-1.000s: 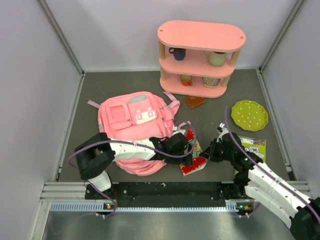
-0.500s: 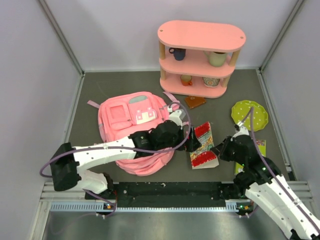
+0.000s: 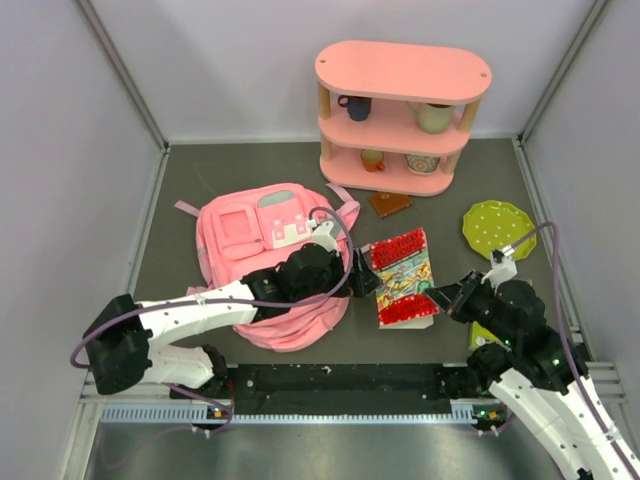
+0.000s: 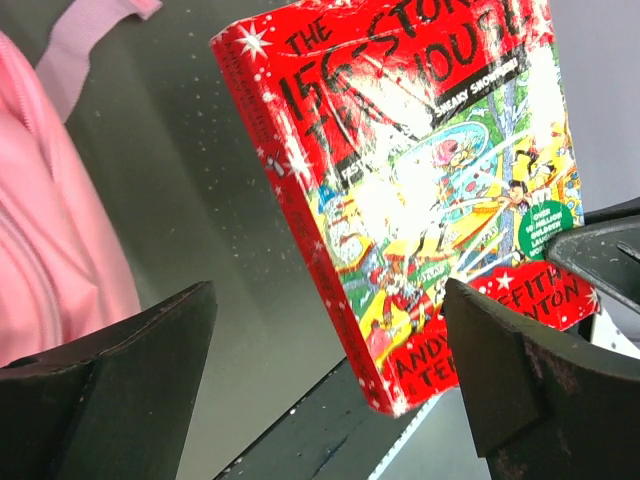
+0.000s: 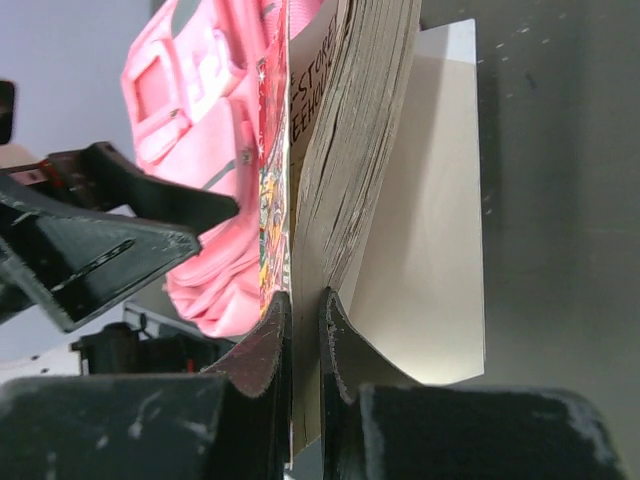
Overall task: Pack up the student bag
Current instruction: Pick up the book from the center of the board.
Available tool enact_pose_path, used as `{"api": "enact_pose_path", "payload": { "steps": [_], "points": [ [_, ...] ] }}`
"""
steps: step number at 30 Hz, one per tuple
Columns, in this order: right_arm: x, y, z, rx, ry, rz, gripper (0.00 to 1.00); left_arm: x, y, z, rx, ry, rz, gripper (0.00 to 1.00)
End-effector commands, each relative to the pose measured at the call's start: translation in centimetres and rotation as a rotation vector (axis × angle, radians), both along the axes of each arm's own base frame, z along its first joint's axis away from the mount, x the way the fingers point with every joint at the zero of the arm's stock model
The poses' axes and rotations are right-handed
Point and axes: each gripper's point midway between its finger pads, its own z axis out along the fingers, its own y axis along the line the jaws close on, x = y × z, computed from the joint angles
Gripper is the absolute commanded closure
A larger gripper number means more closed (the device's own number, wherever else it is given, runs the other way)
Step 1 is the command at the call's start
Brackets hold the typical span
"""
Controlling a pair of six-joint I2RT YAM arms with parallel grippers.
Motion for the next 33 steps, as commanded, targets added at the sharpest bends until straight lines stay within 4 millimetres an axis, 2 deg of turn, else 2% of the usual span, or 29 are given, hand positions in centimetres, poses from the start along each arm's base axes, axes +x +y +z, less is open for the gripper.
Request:
{"api": "enact_pose_path", "payload": {
  "steps": [1, 4, 7, 8, 12, 19, 20, 21, 23, 24, 26, 27, 28, 29, 30, 31, 32, 33],
  "points": [
    [-0.8, 2.0, 7.2, 0.229, -0.158, 0.075, 1.0, 0.4, -1.6, 5.4, -0.241, -0.091, -0.023, 0.01],
    [-1.3, 2.6, 8.1, 0.28, -0.165, 0.111, 1.0, 0.4, -1.6, 6.3, -0.297, -0.121, -0.029, 0.01],
    [-1.7, 3.3, 9.0, 0.358, -0.181, 0.145, 1.0, 0.5, -1.5, 5.6, -0.309, -0.112, -0.024, 0.01],
    [-2.0, 3.7, 8.8, 0.378, -0.178, 0.168, 1.0, 0.7, -1.6, 6.5, -0.355, -0.133, -0.021, 0.01],
    [-2.5, 4.7, 9.3, 0.484, -0.193, 0.225, 1.0, 0.5, -1.4, 6.5, -0.414, -0.12, -0.032, 0.01],
    [-2.6, 5.5, 7.7, 0.482, -0.145, 0.264, 1.0, 0.5, -1.4, 7.9, -0.46, -0.161, -0.048, 0.02],
    [-2.7, 5.8, 7.1, 0.477, -0.126, 0.277, 1.0, 0.4, -1.3, 8.3, -0.469, -0.172, -0.054, 0.06],
    [-2.6, 5.9, 6.8, 0.471, -0.114, 0.281, 1.0, 0.4, -1.3, 8.5, -0.472, -0.176, -0.055, 0.17],
    [-2.4, 6.3, 5.8, 0.446, -0.084, 0.291, 1.0, 0.4, -1.2, 9.0, -0.472, -0.188, -0.06, 0.3],
    [-2.2, 6.4, 5.6, 0.438, -0.08, 0.295, 1.0, 0.4, -1.1, 9.2, -0.471, -0.192, -0.059, 0.45],
    [-1.8, 6.5, 4.8, 0.412, -0.053, 0.288, 1.0, 0.5, -0.7, 9.0, -0.456, -0.19, -0.048, 0.66],
    [-1.7, 6.5, 4.5, 0.405, -0.043, 0.281, 1.0, 0.8, -0.4, 8.9, -0.448, -0.19, -0.026, 0.89],
    [-1.3, 6.3, 4.0, 0.375, -0.034, 0.258, 1.0, 0.8, 0.1, 8.7, -0.432, -0.185, -0.012, 0.97],
    [-1.1, 6.1, 3.6, 0.359, -0.026, 0.243, 1.0, 0.8, 0.4, 8.5, -0.422, -0.185, -0.005, 1.0],
    [-0.9, 5.8, 3.3, 0.341, -0.022, 0.224, 0.94, 1.4, 1.1, 8.5, -0.409, -0.193, 0.045, 1.0],
    [-0.5, 5.2, 2.6, 0.309, -0.004, 0.181, 0.83, 1.4, 1.8, 8.9, -0.41, -0.207, 0.063, 1.0],
    [-0.4, 5.0, 2.4, 0.296, -0.002, 0.166, 0.64, 1.6, 2.5, 8.2, -0.377, -0.197, 0.088, 1.0],
    [-0.2, 4.7, 2.2, 0.282, 0.001, 0.149, 0.52, 1.6, 3.1, 8.3, -0.371, -0.203, 0.108, 1.0]
  ]
}}
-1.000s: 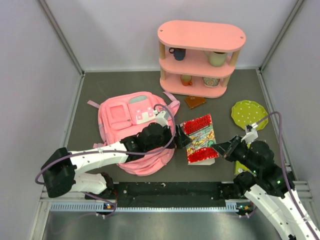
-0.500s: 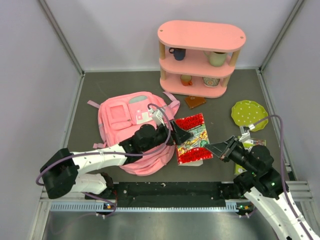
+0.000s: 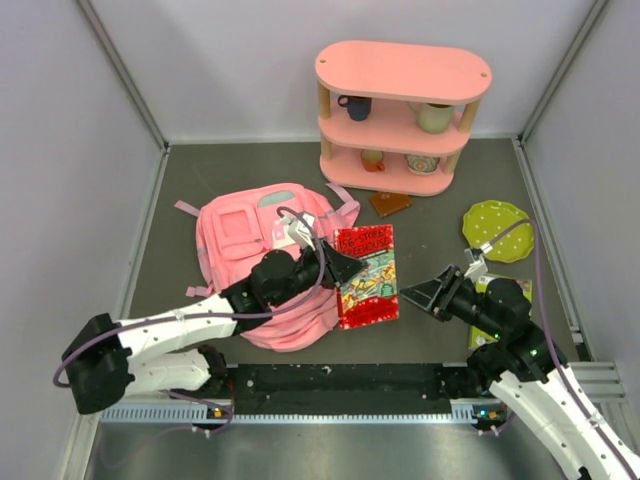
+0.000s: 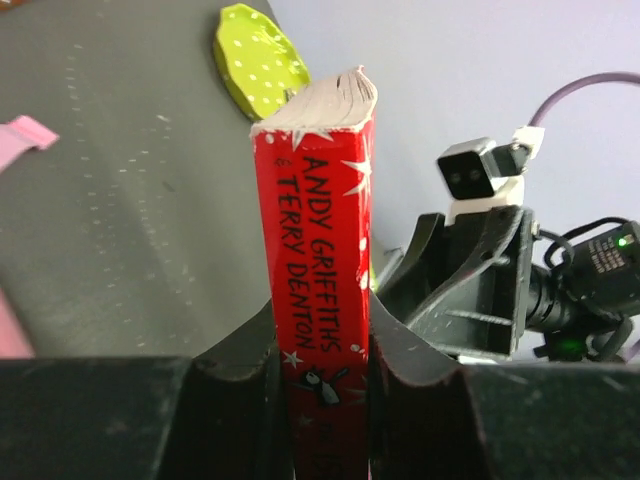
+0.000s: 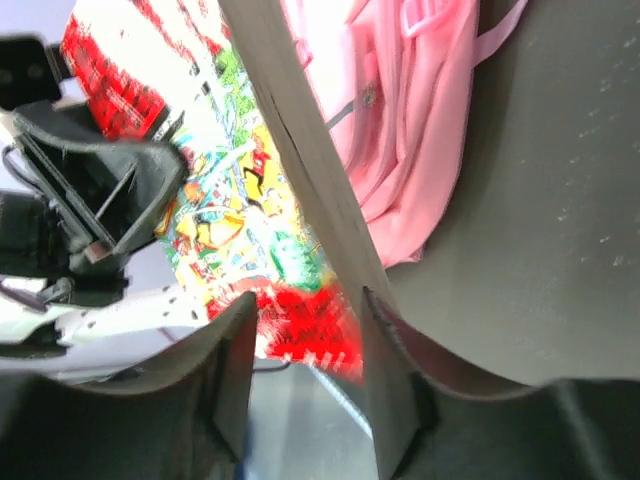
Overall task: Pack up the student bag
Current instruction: Pick up the book from the center of the board.
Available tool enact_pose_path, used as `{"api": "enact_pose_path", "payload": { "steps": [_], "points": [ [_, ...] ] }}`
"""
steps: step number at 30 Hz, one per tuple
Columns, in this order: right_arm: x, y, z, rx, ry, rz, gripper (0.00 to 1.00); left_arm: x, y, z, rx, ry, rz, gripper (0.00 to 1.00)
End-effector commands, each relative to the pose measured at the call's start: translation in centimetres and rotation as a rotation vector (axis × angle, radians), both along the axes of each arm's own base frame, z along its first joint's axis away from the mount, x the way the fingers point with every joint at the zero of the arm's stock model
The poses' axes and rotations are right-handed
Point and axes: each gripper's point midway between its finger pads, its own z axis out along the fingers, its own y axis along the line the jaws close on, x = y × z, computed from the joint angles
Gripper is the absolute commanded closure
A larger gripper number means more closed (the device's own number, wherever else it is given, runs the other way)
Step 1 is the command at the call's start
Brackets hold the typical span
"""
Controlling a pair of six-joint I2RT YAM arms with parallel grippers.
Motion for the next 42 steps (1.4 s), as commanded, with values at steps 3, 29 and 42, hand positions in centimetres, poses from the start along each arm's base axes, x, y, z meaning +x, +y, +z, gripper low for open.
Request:
{"api": "enact_pose_path", "payload": {
  "steps": [3, 29, 42],
  "points": [
    [1.0, -1.6, 0.7, -0.076, -0.051, -0.089, 0.24, 1.2, 5.6, 1.5, 0.028, -0.039, 0.205, 1.0],
    [1.2, 8.6, 5.4, 0.319, -0.093, 0.084, 0.11, 3.5, 9.0, 9.1, -0.295, -0.098, 0.343, 1.0],
    [3.0, 9.2, 7.5, 0.444, -0.09, 0.013, 0.08, 3.4, 7.8, 9.4, -0.429, -0.077, 0.22, 1.0]
  ]
}}
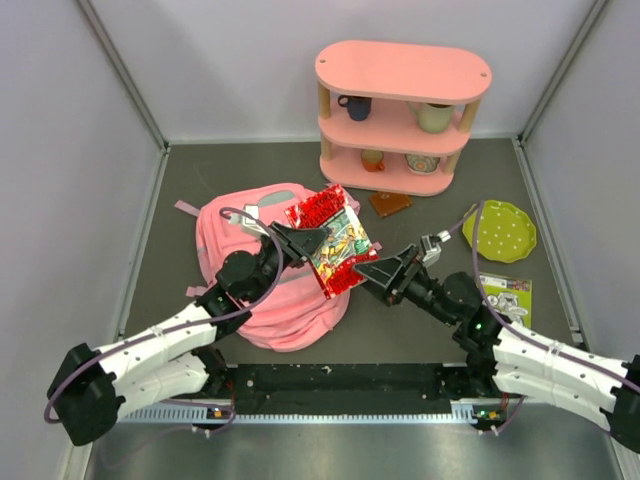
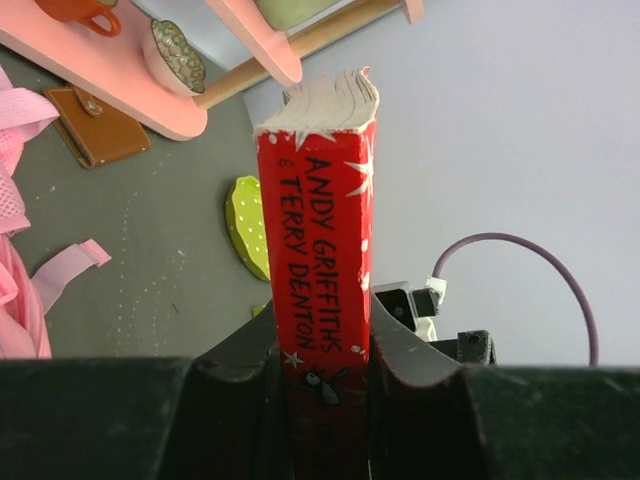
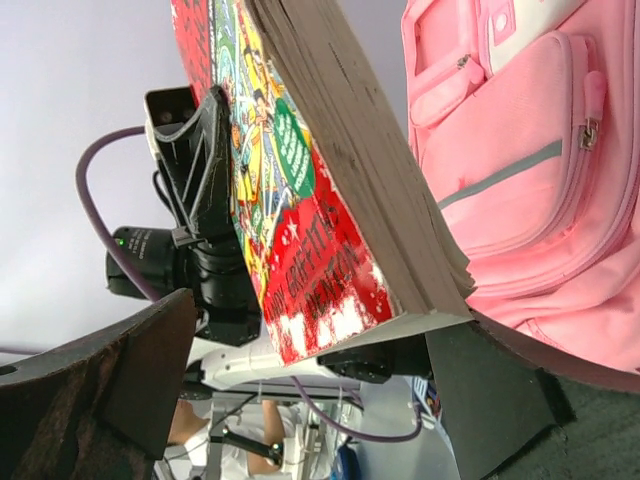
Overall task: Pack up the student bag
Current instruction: Pick up the book from the center of the board.
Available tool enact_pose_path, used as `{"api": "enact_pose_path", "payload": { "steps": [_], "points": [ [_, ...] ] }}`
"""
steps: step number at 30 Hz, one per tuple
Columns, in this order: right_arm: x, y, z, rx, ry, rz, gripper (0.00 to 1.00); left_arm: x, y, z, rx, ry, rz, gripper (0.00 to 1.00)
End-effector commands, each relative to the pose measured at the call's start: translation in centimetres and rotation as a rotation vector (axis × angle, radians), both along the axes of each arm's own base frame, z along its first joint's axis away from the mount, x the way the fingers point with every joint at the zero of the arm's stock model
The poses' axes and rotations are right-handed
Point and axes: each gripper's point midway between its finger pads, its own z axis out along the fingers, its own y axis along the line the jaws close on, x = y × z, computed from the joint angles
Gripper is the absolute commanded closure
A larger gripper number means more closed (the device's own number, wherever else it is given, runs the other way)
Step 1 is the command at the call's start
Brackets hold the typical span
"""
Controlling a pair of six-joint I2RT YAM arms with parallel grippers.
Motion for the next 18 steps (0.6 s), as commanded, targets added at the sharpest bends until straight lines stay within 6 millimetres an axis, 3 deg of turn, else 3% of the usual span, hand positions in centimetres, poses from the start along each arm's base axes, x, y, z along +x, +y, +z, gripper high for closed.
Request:
{"api": "enact_pose_path", "payload": {
  "steps": [1, 8, 11, 14, 15, 18],
  "points": [
    [0.6, 0.2, 3.3, 0.135, -0.04, -0.026, 0.08, -1.1, -0.1, 5.5, -0.195, -0.124, -0.076, 1.0],
    [0.9, 1.5, 3.6, 0.161, -0.04, 0.006, 0.08, -0.9, 0.0, 5.7, -0.251, -0.13, -0.1, 1.0],
    [1.0, 1.6, 4.2, 0.171, -0.072, 0.001, 0.13, -0.8, 0.0, 5.0, -0.253, -0.108, -0.113, 1.0],
    [1.0, 1.5, 4.4, 0.159, -0.096, -0.001, 0.35, -0.8, 0.2, 4.4, -0.253, -0.1, -0.111, 1.0],
    [0.9, 1.4, 4.6, 0.161, -0.1, -0.002, 0.48, -0.9, 0.3, 4.2, -0.251, -0.098, -0.108, 1.0],
    [0.7, 1.1, 4.6, 0.165, -0.105, -0.002, 0.73, -0.7, 0.8, 3.5, -0.241, -0.086, -0.099, 1.0]
  ]
}}
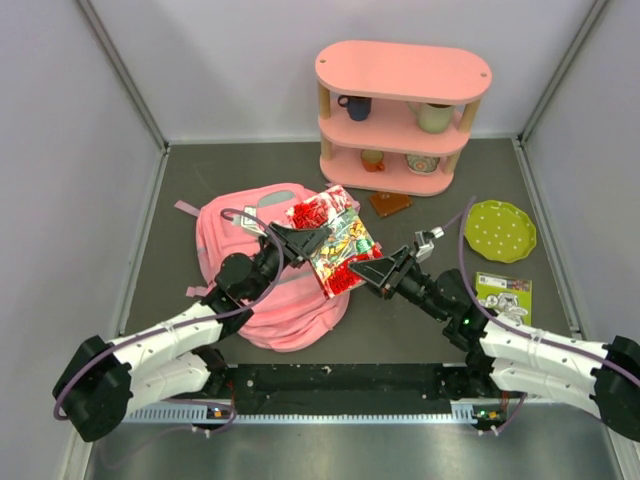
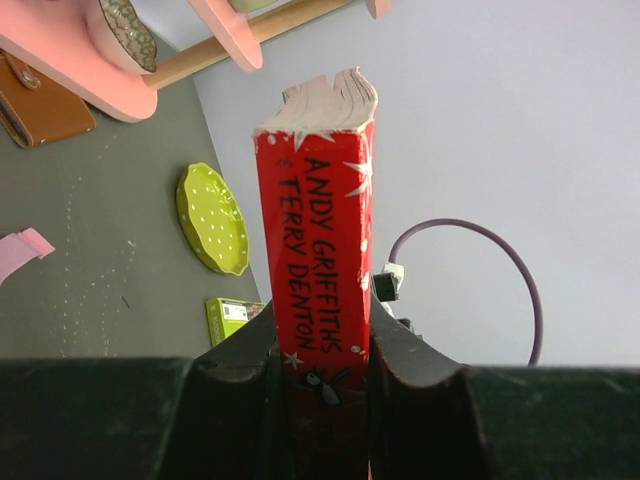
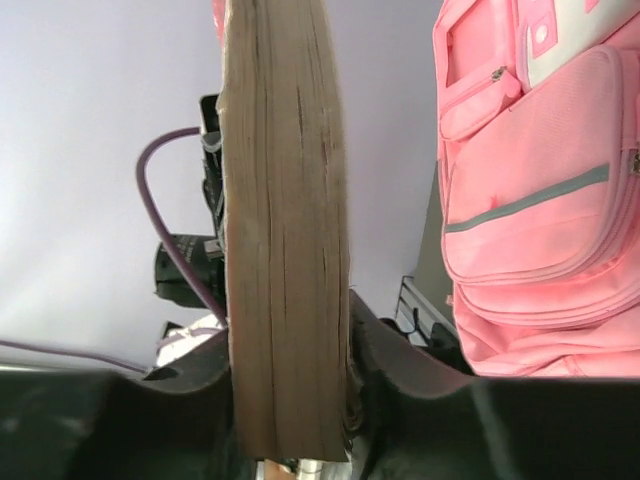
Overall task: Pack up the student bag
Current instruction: Pick up the book from the center of the board.
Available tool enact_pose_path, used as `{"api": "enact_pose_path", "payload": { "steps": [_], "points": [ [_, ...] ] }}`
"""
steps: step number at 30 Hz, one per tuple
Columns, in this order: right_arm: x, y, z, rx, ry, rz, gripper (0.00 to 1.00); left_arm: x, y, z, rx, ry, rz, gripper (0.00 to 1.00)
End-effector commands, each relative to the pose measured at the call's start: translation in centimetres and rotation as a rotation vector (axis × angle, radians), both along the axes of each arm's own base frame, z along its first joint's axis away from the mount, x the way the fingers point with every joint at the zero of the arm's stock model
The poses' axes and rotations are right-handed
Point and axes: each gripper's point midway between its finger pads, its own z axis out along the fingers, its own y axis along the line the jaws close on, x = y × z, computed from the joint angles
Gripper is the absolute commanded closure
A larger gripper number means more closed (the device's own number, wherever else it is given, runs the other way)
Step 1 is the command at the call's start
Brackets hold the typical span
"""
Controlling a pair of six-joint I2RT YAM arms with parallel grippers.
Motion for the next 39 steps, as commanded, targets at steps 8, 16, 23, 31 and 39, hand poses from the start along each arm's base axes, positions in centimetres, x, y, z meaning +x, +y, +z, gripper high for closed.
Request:
{"api": "enact_pose_path", "payload": {
  "steps": [8, 16, 23, 31, 39],
  "points": [
    [-0.6, -0.1, 3.7, 0.022, -0.102, 0.005, 1.0, -1.3, 0.1, 2.6, -0.061, -0.092, -0.067, 0.78],
    [0.5, -4.1, 1.8, -0.17, -0.072, -0.173, 1.0, -1.6, 0.3, -2.6, 0.385, -0.049, -0.097, 0.02],
    [1.1, -10.3, -1.4, -0.364, -0.02, -0.385, 1.0, -3.2, 6.4, -9.2, 0.916, 0.072, -0.067, 0.02],
    [0.4, -12.4, -2.2, -0.398, -0.036, -0.423, 1.0, -7.7, 7.6, -12.7, 1.192, 0.079, -0.388, 0.05],
    [-0.1, -12.5, -3.1, -0.397, -0.012, -0.402, 1.0, -10.2, 5.7, -12.9, 1.176, 0.074, -0.589, 0.15]
  ]
}}
